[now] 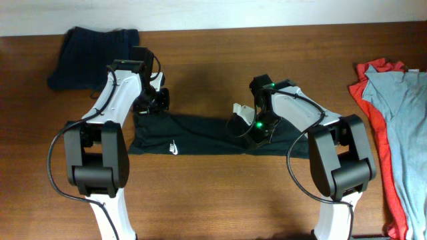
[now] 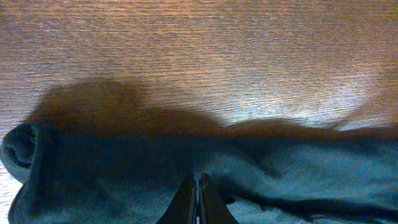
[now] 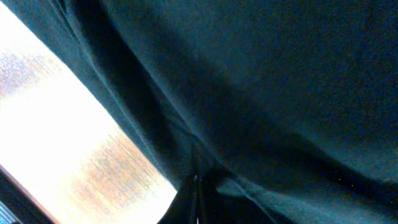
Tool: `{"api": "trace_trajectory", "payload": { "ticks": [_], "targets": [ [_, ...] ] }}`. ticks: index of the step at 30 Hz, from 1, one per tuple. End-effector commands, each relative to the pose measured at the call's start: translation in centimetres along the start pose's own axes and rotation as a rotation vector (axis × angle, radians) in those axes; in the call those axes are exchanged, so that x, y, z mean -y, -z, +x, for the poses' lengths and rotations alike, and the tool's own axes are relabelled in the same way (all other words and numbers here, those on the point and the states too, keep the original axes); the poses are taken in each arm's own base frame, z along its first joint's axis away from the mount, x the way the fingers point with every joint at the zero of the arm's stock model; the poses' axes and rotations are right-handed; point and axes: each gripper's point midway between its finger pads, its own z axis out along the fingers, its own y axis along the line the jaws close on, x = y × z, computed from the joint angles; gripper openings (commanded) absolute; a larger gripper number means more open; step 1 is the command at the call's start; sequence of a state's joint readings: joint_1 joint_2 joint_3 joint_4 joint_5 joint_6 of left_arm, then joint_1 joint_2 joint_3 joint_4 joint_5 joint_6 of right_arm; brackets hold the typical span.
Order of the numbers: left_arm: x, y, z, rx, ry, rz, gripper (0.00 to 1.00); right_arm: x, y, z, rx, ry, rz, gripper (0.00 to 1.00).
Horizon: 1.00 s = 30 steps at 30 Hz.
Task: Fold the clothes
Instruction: 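Lower the right gripper onto the strip's right half near center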
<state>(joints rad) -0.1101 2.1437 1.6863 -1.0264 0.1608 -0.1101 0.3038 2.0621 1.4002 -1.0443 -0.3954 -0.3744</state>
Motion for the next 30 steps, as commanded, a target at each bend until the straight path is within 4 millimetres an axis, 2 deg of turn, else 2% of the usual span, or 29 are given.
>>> {"api": "trace_trajectory", "payload": {
  "ticks": [1, 9, 15, 18, 23, 30],
  "targets": [
    [0.0, 0.2, 0.0, 0.006, 0.000, -0.003, 0.04, -0.8, -0.3, 0.8, -0.030, 0.000, -0.032, 0.05],
    [0.0, 0.2, 0.1, 0.004, 0.000, -0.003, 0.05, -1.5, 0.2, 2.5, -0.093, -0.047, -0.057, 0.05],
    [0.0, 0.2, 0.1, 0.005, 0.000, -0.003, 0.06, -1.7, 3.1, 0.5, 0.001, -0.015, -0.004, 0.04],
    [0.0, 0.2, 0.1, 0.004, 0.000, -0.003, 0.06, -0.4, 3.8, 0.2, 0.008, -0.068, 0.063, 0.05],
    [0.0, 0.2, 0.1, 0.005, 0.000, -0.003, 0.06, 3.3, 4.6, 1.2, -0.010, -0.217, 0.219, 0.04],
    [0.0, 0.2, 0.0, 0.005, 0.000, -0.003, 0.06, 5.0, 3.8, 0.6, 0.051, -0.233, 0.241, 0.04]
  ]
}}
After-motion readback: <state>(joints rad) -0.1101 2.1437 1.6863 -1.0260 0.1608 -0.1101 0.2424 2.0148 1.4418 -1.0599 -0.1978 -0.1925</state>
